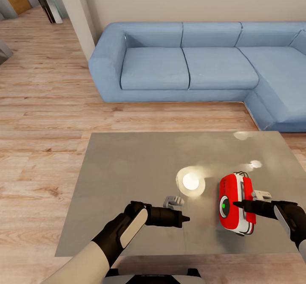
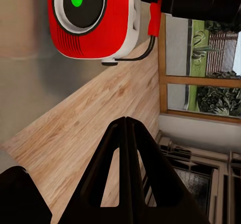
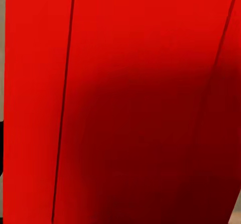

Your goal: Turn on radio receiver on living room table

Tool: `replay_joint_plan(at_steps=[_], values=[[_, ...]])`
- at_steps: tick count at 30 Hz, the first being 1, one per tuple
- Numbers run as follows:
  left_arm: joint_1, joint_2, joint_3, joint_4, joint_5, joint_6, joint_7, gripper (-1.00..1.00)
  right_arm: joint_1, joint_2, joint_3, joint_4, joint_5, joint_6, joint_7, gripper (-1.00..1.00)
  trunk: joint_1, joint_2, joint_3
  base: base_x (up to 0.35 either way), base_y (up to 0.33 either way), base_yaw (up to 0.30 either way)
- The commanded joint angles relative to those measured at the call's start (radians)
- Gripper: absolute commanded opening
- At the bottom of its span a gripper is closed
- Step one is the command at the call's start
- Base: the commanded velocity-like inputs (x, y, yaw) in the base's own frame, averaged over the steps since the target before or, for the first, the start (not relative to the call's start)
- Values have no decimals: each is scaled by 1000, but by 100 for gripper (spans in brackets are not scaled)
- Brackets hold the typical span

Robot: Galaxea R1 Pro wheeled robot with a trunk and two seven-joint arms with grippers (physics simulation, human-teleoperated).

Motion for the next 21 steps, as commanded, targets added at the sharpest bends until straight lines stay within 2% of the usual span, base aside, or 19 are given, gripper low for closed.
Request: replay_joint_plan(at_steps=[1, 10, 16, 21], values=[[0, 0, 0, 0, 0, 0, 0, -100, 0, 0, 1, 1, 8, -1, -1, 100, 0, 0, 0, 0, 0, 0], [0, 0, 0, 0, 0, 0, 0, -100, 0, -8, 1, -12, 11, 8, 4, 100, 0, 0, 0, 0, 0, 0], [0, -1, 1, -3, 0, 1, 0, -100, 0, -14, 0, -77, 11, 27, 12, 100, 0, 0, 0, 0, 0, 0], [0, -3, 1, -5, 0, 2, 0, -100, 0, -27, -5, -191, 12, 134, 39, 100, 0, 0, 0, 0, 0, 0]])
